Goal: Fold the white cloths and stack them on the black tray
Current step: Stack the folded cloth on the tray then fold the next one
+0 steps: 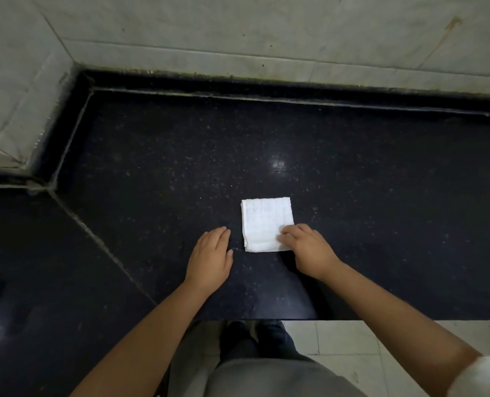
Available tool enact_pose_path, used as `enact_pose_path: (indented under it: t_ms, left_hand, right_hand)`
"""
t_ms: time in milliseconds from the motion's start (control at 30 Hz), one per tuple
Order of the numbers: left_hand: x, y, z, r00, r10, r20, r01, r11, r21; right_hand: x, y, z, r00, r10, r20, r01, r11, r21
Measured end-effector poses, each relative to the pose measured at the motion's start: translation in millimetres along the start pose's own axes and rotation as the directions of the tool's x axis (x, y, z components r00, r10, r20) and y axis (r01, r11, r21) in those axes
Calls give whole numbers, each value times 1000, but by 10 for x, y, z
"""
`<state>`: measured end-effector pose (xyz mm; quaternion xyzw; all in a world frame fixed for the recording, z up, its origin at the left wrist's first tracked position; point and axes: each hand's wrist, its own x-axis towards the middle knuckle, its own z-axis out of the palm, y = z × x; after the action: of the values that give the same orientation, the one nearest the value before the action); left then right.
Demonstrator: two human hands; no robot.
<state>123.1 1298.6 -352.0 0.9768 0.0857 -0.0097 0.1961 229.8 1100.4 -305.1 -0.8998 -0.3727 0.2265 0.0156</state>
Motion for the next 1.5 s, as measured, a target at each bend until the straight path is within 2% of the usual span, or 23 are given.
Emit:
enact_pose_path:
  t_ms: [100, 200, 267, 333, 433, 533, 633, 733, 800, 967, 1033, 1167, 1267, 1500]
  left_hand:
    - [80, 189, -63, 994, 106, 0, -106, 994, 0]
    - [129, 362, 49, 969, 246, 24, -247, 965, 88]
    - [131, 480, 142, 958, 279, 68, -286, 949, 134]
    - [157, 613, 233, 938, 345, 40, -347, 923, 165]
    - [245, 931, 288, 881, 473, 15, -467, 865, 185]
    - [353, 1492, 247, 799, 600, -27, -586, 788, 190]
    - [504, 2346, 239, 707, 706, 32, -698, 690, 192]
    - [585, 3451, 293, 662, 734, 155, -748, 630, 209]
    - [577, 4238, 350, 630, 758, 168, -777, 615, 137]
    - [503, 5975, 453, 536, 811, 234, -837, 547, 23]
    - [510, 6553, 462, 475, 851, 224, -868, 495, -37]
    - [617, 7548, 475, 323, 928, 184, -940, 337, -52]
    - [739, 8250, 473, 234, 962, 141, -969, 243, -48]
    - [1514, 9764, 514, 216, 976, 0, -976, 216, 35]
  right_hand:
    - [59, 28, 32, 997, -26, -67, 28, 999, 39]
    - [57, 78, 30, 996, 4, -93, 4, 997, 77]
    - [-36, 123, 27, 990, 25, -136, -2, 986, 169]
    - [-223, 196, 20, 979, 53, -198, 0, 966, 260]
    - [-634, 458, -9, 957, 85, -278, 18, 938, 347]
    - [-1151, 905, -147, 935, 181, -305, -42, 911, 410]
    - [-1808, 1473, -299, 886, 299, -356, -107, 876, 470]
    - [-2581, 2083, -358, 760, 491, -426, -219, 810, 543]
    - [-3118, 2472, -384, 673, 573, -468, -282, 784, 554]
    - [-4396, 3351, -511, 524, 691, -497, -468, 722, 510]
    - [-4836, 3652, -559, 463, 719, -519, -503, 695, 514]
    - [-5562, 4216, -719, 352, 760, -547, -518, 645, 563]
    - [-5942, 4723, -923, 311, 766, -562, -516, 633, 577]
    - [-6399, 6238, -1664, 285, 706, -648, -507, 685, 523]
